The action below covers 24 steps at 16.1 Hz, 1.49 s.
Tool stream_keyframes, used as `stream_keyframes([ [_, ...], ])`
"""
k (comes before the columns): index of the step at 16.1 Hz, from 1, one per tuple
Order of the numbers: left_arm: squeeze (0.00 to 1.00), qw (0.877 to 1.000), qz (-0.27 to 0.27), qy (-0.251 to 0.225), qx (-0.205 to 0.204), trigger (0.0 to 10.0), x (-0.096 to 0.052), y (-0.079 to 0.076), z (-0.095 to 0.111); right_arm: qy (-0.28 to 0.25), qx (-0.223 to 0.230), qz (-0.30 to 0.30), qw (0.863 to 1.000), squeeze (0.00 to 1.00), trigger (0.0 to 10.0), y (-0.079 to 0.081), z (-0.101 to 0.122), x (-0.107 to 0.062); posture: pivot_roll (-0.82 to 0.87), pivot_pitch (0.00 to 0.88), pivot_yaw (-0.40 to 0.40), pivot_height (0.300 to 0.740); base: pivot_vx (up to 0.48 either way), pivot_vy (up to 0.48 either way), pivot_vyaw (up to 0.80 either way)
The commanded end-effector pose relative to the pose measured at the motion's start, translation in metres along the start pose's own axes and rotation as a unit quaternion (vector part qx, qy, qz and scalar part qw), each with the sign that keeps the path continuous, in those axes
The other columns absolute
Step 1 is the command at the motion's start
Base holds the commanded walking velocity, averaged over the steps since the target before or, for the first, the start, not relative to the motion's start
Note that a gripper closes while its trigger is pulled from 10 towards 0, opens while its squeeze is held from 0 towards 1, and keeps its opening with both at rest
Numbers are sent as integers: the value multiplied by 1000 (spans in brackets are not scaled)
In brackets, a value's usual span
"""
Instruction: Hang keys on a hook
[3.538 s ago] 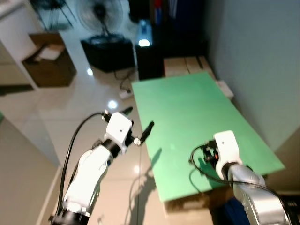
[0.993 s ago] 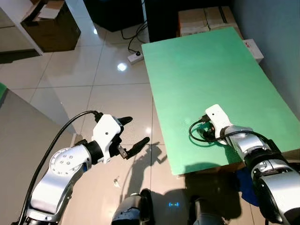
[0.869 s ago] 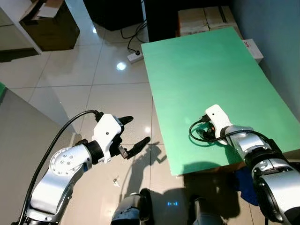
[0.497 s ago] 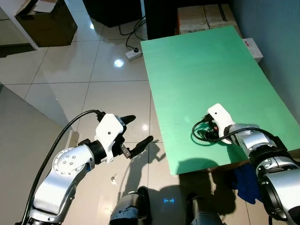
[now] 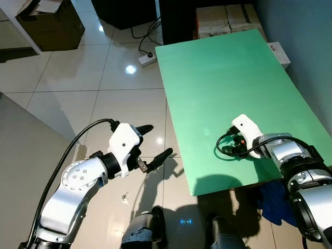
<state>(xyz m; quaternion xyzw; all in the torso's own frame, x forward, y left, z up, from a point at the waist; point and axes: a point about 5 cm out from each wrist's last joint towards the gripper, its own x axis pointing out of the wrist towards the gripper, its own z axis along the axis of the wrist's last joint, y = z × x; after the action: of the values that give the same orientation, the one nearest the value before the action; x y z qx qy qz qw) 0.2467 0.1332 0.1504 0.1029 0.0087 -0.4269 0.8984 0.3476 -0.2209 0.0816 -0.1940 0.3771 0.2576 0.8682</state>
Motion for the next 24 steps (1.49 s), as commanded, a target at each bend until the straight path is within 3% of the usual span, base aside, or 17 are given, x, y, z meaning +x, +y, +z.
stream_keyframes([
  [1, 0, 1000, -5, 10, -5, 10000, -1, -2, -3, 10, -2, 5, 1000, 0, 10000, 1, 0, 0, 23, 288, 116, 740, 0, 0, 0],
  [8, 0, 1000, -8, 6, -5, 10000, 1, -2, -3, -29, -21, -4, 999, 0, 10000, -10, 23, -12, 17, 279, 114, 740, 0, 0, 0],
  [10, 0, 1000, -8, 4, -6, 10000, 2, -2, -2, -34, -31, 26, 999, 0, 10000, -3, 28, -12, 14, 275, 112, 740, 0, 0, 0],
  [12, 0, 1000, -9, 1, -7, 10000, 4, -3, -2, -19, -44, 48, 998, 0, 10000, 5, 24, -9, 13, 274, 111, 740, 0, 0, 0],
  [16, 0, 1000, -11, 0, -6, 10000, 4, -3, -2, 11, -55, 43, 997, 0, 10000, 6, 15, -8, 13, 274, 111, 740, 0, 0, 0],
  [18, 0, 1000, -14, 2, -7, 10000, 3, -4, -2, 35, -87, 40, 995, 0, 10000, 5, 10, -11, 14, 275, 116, 740, 0, 0, 0],
  [24, 0, 999, -32, 1, -13, 10000, 5, -9, -2, 42, -105, 39, 993, 0, 10000, 10, 5, -7, 14, 277, 122, 740, 0, 0, 0],
])
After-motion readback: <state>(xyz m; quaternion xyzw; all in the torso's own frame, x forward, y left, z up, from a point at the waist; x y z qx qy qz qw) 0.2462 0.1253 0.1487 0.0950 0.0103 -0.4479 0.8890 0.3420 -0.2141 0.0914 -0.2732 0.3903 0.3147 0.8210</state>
